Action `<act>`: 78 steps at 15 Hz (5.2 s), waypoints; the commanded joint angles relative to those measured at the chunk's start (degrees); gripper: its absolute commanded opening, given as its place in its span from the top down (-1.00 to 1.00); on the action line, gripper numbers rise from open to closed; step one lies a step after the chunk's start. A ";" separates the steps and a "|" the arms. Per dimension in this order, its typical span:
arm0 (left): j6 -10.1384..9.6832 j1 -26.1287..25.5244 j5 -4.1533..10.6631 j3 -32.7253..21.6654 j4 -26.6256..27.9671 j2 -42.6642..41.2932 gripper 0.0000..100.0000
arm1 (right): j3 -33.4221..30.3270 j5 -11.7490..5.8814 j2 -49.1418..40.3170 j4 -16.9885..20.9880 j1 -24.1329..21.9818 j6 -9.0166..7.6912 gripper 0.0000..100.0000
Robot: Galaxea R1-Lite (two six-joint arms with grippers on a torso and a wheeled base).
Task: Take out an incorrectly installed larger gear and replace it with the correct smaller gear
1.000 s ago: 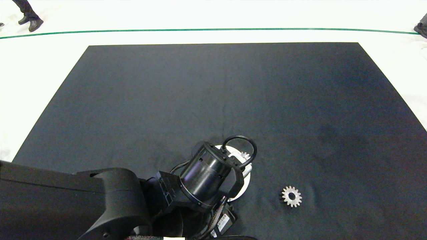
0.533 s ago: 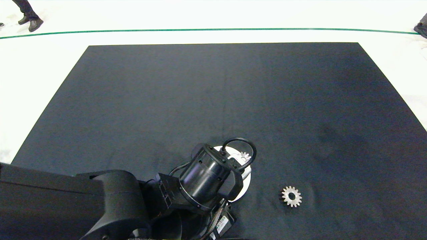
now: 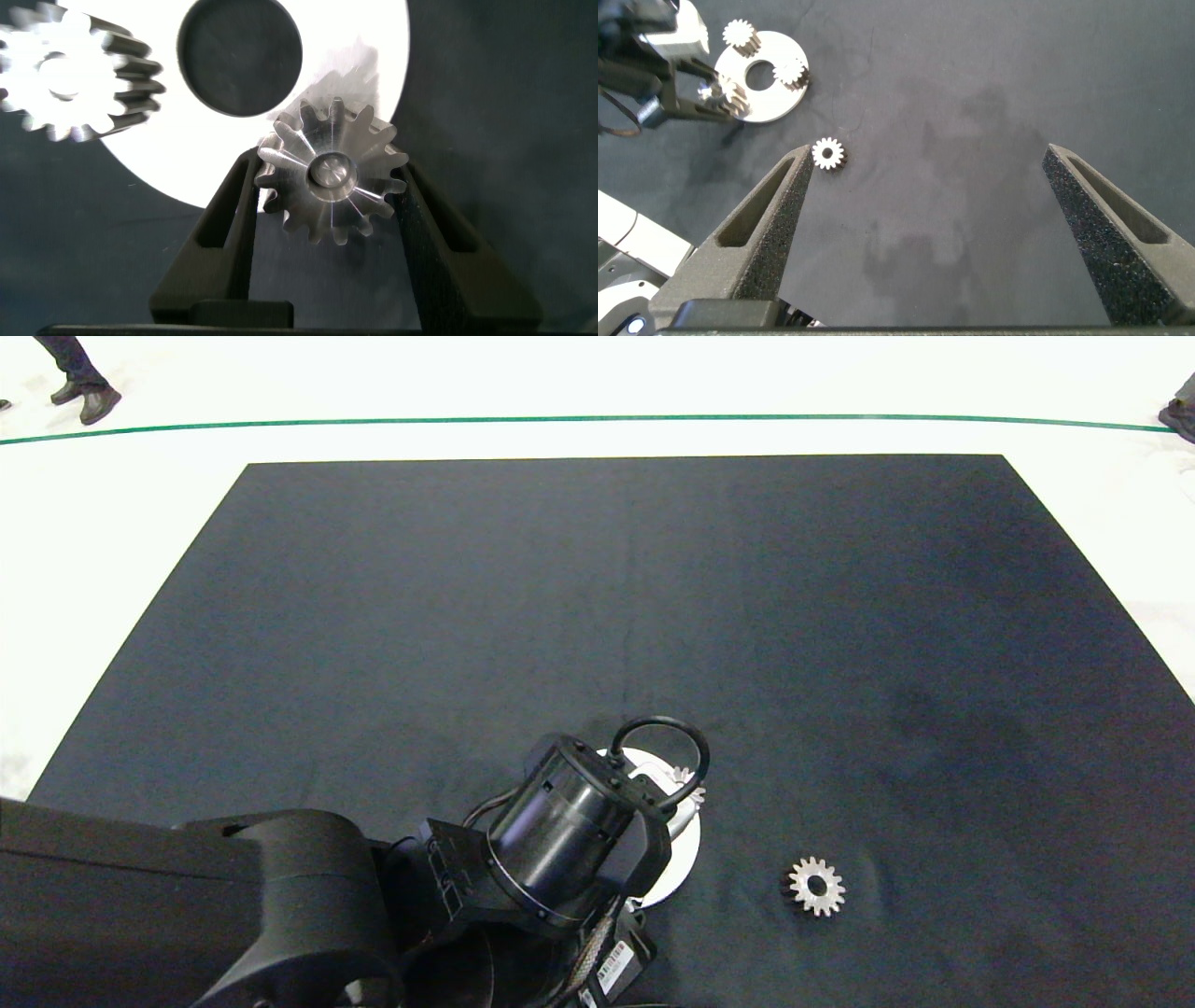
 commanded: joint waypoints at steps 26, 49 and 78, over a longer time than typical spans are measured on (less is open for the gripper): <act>-1.50 11.50 -0.03 28.47 -10.59 -18.44 0.44 | 0.66 0.04 0.51 0.20 0.11 -0.90 -1.00; -6.33 16.95 0.32 8.69 5.85 -34.79 -1.00 | 1.45 -0.05 0.51 0.11 0.02 -1.51 -1.00; -10.90 37.52 0.32 -26.55 51.38 -45.16 -1.00 | 3.30 -15.43 45.78 -5.43 24.98 -8.28 -1.00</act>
